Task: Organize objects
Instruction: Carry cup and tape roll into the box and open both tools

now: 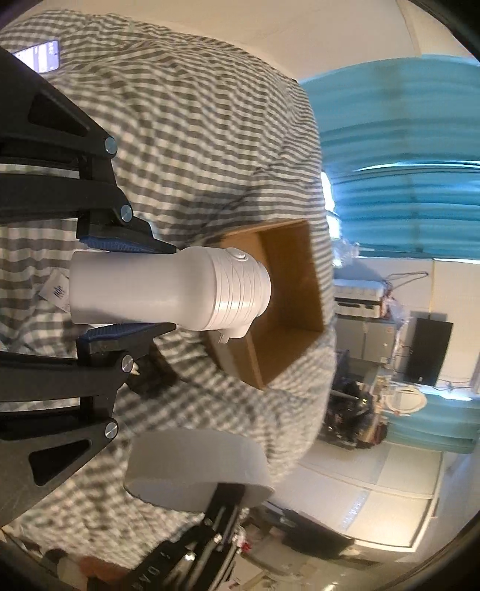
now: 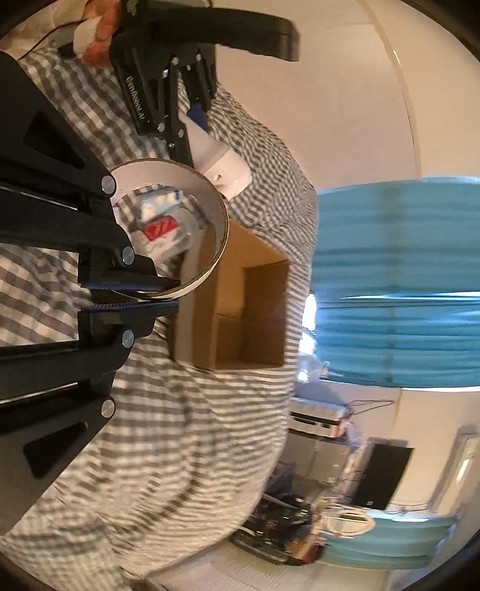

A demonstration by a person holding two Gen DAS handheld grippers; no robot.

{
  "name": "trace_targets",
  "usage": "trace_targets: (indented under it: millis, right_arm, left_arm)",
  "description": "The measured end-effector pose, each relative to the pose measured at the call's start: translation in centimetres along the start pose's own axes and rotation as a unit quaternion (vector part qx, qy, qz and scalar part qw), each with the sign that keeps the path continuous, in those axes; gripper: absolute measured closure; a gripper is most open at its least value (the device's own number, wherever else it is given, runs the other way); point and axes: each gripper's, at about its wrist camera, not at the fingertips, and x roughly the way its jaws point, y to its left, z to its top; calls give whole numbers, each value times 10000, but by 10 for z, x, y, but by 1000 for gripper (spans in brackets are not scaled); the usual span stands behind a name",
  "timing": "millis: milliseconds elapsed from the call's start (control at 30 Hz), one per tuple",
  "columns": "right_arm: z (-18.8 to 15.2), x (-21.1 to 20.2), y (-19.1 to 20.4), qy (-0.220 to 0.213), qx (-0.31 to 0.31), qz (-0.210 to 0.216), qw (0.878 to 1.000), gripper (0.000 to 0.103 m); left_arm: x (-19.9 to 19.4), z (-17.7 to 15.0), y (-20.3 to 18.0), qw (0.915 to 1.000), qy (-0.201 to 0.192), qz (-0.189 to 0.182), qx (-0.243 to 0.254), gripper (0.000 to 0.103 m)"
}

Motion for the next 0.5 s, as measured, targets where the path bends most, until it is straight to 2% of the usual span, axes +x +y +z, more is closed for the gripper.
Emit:
trace_targets:
  millis: [67, 300, 500]
  right_arm:
    - [13, -4, 4, -98, -133, -50, 9999, 98]
    - [54, -1, 8, -367, -441, -234, 9981, 98]
    - [96, 28, 1, -440, -469, -293, 9975, 98]
  left_arm:
    - [-5, 12, 3, 10000, -75, -48, -17, 71]
    - [-8, 60, 11, 9993, -361, 139, 5, 71]
    - [8, 100, 23, 9985, -434, 336, 34, 71]
